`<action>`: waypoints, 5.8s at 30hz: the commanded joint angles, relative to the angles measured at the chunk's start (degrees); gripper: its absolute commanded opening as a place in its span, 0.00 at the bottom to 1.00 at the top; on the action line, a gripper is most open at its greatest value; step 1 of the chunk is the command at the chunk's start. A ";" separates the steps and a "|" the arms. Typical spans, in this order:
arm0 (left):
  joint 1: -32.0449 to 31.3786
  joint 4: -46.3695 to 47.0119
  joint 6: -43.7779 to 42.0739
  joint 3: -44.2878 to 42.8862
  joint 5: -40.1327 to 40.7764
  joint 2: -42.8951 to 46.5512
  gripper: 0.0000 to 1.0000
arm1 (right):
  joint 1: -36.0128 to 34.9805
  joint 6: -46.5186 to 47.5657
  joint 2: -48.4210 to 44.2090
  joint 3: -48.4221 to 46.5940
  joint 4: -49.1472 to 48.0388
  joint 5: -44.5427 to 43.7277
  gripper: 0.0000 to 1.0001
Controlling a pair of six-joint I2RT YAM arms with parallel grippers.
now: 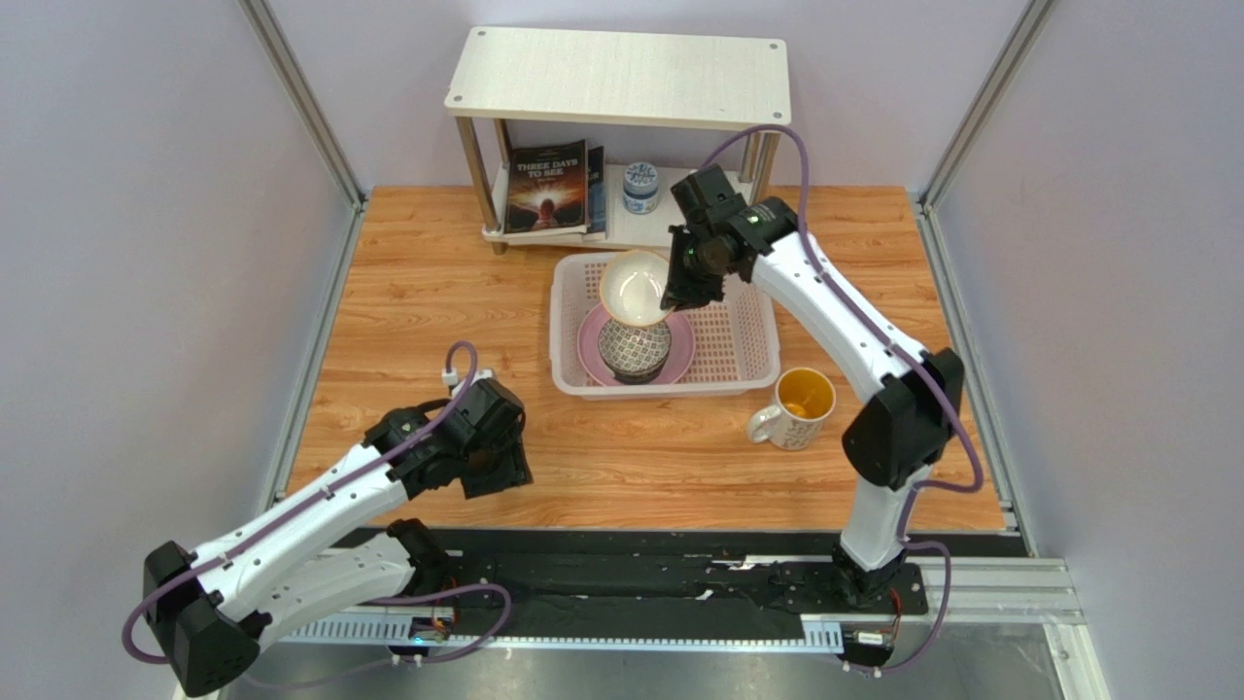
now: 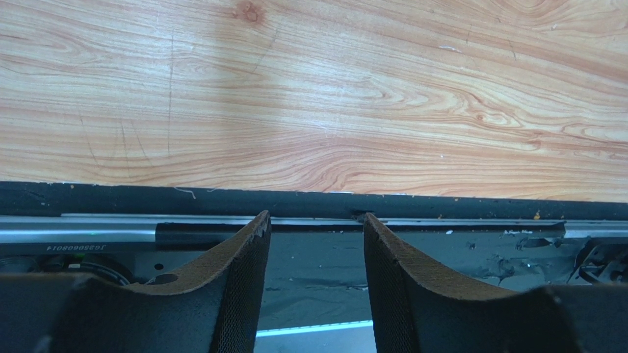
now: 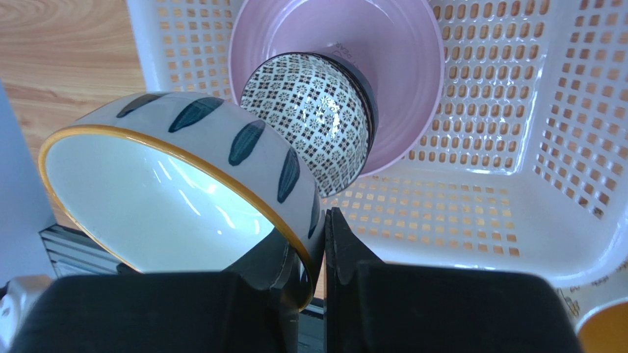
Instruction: Place the mixed dishes into the plastic bin
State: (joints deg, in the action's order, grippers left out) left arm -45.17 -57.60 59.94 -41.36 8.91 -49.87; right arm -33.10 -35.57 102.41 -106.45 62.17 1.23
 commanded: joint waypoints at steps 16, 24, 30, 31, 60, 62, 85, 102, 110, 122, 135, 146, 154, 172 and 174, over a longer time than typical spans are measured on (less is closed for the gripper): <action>0.26 0.56 0.44 1.11 -1.88 1.18 0.54 | 0.50 1.91 10.79 3.89 -5.57 5.62 0.00; 0.25 0.56 0.26 0.85 -2.05 1.00 0.53 | 0.67 1.73 13.51 2.92 -6.36 4.56 0.00; 0.26 0.65 0.09 0.76 -1.96 1.00 0.53 | 0.67 1.21 12.47 4.23 -5.92 3.95 0.22; 0.26 0.74 0.09 0.76 -2.05 0.91 0.53 | 0.84 1.21 12.03 4.76 -6.10 3.78 0.29; 0.26 1.09 -2.81 -2.93 -2.93 -2.26 0.54 | 1.90 -0.46 4.90 8.81 -4.60 6.68 0.38; 0.26 1.18 -2.64 -2.41 -2.76 -1.73 0.54 | 1.90 -0.38 5.78 8.72 -4.69 6.24 0.31; 0.26 1.27 -2.90 -1.79 -3.19 -1.46 0.53 | 1.99 -2.66 7.28 11.18 -7.59 9.23 0.00; 0.25 1.88 -4.04 -3.37 -3.37 -1.38 0.53 | 1.90 -1.34 3.60 7.49 -3.72 7.55 0.41; -1.93 11.27 -9.66 -8.28 -6.17 -5.30 0.59 | 1.99 -2.66 -6.86 10.12 -1.27 6.50 0.57; -11.77 33.43 -23.01 -23.48 -6.99 -33.62 0.61 | 5.33 -8.11 -37.26 27.52 1.19 2.02 0.62; -18.28 66.16 -34.34 -19.11 -4.34 -47.58 0.60 | 6.82 -15.67 -52.83 31.92 6.38 -0.79 0.61; -19.61 69.47 -42.62 -24.82 -8.11 -53.23 0.59 | 6.91 -16.20 -58.11 35.35 9.55 -1.15 0.60; -19.61 74.83 -49.83 -20.78 -11.89 -53.23 0.59 | 7.09 -14.35 -55.92 36.41 7.53 -0.62 0.60; -20.31 73.25 -54.14 -26.92 -12.51 -56.21 0.59 | 12.71 -10.40 -56.18 39.22 6.82 3.60 0.60; -20.40 72.72 -54.14 -28.59 -12.51 -57.79 0.59 | 13.50 -10.04 -56.18 39.39 6.82 4.30 0.60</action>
State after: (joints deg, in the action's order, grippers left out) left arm -64.90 14.02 7.35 -66.13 -2.55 -105.45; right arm -20.91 -47.51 46.83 -67.40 70.85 3.60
